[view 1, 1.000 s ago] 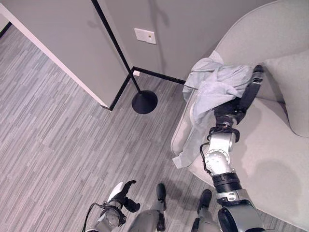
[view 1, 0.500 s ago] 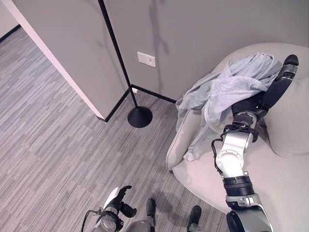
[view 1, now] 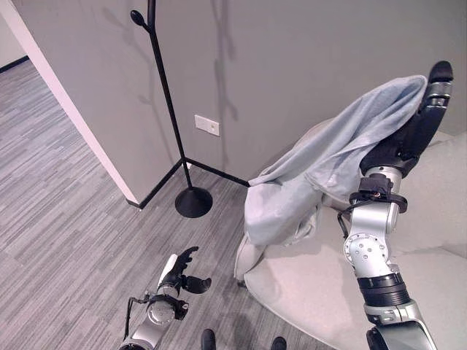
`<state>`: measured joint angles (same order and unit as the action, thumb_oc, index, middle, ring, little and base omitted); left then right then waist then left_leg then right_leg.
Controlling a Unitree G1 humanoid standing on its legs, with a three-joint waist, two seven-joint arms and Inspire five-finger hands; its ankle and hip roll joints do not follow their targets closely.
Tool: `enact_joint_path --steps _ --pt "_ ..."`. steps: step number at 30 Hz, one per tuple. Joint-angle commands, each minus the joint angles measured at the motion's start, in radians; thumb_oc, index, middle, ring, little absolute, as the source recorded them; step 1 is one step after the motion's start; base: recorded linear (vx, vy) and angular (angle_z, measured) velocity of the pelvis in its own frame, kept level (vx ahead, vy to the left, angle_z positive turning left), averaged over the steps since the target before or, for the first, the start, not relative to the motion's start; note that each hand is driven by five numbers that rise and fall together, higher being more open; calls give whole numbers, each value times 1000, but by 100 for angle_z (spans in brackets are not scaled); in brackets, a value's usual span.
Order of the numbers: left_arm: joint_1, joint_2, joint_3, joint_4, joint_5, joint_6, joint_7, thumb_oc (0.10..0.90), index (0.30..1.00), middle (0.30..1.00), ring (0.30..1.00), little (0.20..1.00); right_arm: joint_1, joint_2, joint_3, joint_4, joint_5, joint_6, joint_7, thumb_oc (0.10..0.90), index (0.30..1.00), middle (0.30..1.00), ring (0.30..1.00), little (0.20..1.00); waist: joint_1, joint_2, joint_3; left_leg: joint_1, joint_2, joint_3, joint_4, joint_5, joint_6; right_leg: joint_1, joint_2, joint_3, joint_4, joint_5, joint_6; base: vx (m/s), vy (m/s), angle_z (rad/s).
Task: Hang the clothes on the sofa on the clothes rack.
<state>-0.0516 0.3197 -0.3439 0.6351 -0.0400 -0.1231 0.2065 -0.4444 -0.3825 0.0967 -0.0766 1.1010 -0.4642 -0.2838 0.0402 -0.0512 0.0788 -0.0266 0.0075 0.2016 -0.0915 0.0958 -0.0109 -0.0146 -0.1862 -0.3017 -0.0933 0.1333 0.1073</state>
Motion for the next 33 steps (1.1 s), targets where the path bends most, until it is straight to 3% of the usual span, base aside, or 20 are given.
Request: enact_joint_path --steps 1,9,16,26,33 --pt "-49 33 -5 -35 -26 -66 14 800 900 900 900 900 -105 -62 -32 -110 -101 -56 80 400 300 300 300 300 13 -27 -133 42 115 80 4 -64 -93 85 -101 -26 6 -14 94 10 0 -20" --pt "-90 -3 15 -169 -18 -56 68 800 900 900 900 900 -148 -118 6 -217 -147 -54 48 400 300 300 300 300 -26 -44 -151 76 121 114 4 -77 -90 89 -95 5 12 -19 93 -7 -2 -15" --pt "-144 -2 0 -264 39 -93 149 800 900 900 900 900 -247 -164 23 -194 -178 -73 -14 400 300 300 300 300 -42 -52 -161 94 125 132 4 -84 -90 86 -92 28 16 -21 94 -19 -4 -12" --pt "-238 56 14 -377 163 -154 384 800 900 900 900 900 -415 -249 74 -112 -174 -126 -95 400 300 300 300 300 -53 -59 -182 114 133 152 4 -87 -92 86 -83 45 18 -34 94 -17 -8 -7" --pt "-249 77 35 -479 61 -195 342 800 900 900 900 900 -507 -259 96 -33 -157 -127 -113 400 300 300 300 300 -57 -59 -191 128 133 160 4 -90 -90 92 -81 56 21 -36 93 -17 -4 -6"
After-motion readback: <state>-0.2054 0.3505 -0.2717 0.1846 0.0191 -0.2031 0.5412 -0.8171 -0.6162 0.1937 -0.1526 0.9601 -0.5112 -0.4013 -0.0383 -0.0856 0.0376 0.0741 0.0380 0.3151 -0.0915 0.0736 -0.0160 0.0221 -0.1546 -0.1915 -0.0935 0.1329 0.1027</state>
